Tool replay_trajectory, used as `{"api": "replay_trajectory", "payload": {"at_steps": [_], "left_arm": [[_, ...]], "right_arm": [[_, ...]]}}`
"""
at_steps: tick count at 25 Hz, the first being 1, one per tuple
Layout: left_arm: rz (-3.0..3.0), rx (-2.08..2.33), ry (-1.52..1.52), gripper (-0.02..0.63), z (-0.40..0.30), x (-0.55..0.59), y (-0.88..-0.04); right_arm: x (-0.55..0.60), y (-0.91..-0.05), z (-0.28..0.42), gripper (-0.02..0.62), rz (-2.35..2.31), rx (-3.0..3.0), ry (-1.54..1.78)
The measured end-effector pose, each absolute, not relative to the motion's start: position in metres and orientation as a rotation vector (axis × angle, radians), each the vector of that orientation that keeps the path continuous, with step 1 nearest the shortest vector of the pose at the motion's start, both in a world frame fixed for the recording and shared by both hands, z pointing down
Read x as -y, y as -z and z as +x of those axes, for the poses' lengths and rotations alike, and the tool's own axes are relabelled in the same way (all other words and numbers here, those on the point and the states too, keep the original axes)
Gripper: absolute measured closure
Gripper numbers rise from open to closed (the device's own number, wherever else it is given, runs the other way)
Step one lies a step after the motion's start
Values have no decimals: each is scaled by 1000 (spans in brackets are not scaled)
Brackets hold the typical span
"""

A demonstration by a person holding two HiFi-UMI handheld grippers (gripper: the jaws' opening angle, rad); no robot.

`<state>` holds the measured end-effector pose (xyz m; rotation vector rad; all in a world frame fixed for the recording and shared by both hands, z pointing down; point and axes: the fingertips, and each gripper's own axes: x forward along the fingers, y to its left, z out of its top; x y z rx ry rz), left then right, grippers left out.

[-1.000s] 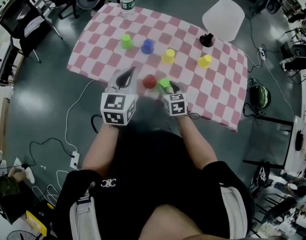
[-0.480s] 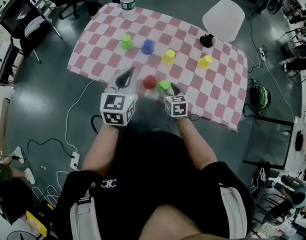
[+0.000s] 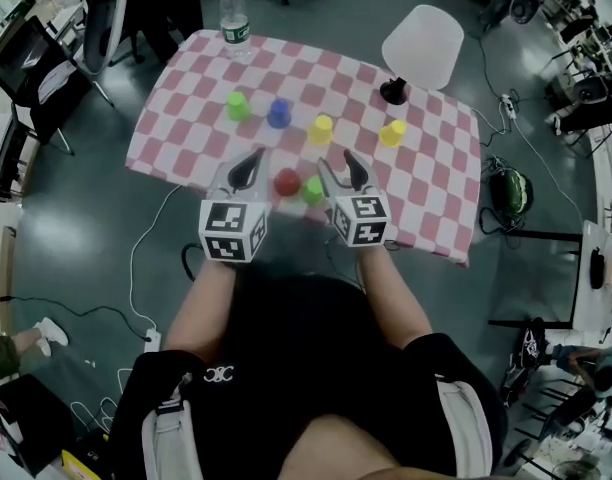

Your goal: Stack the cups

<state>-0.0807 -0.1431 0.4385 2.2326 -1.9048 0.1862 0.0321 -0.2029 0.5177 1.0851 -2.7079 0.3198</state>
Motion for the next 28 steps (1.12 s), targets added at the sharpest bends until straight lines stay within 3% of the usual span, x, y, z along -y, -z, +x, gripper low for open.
{"api": "replay_trajectory", "payload": {"at_steps": [7,8,10,28], "left_arm": [[2310,1859,-165,607,-69,158,-425],[2322,1852,-161,607,-68,160,-422],[2345,1837,-154,607,-64,164,-417],[2492,1646,-196,607,1,177,-414]], "right_arm": [[212,-421,56,383,1352,2799,-127],[212,-410,60,428,1392,2797,-89],[211,-392,68,589,1466,2793,-26],[197,-394,129,597,1656,2698,-34]]}}
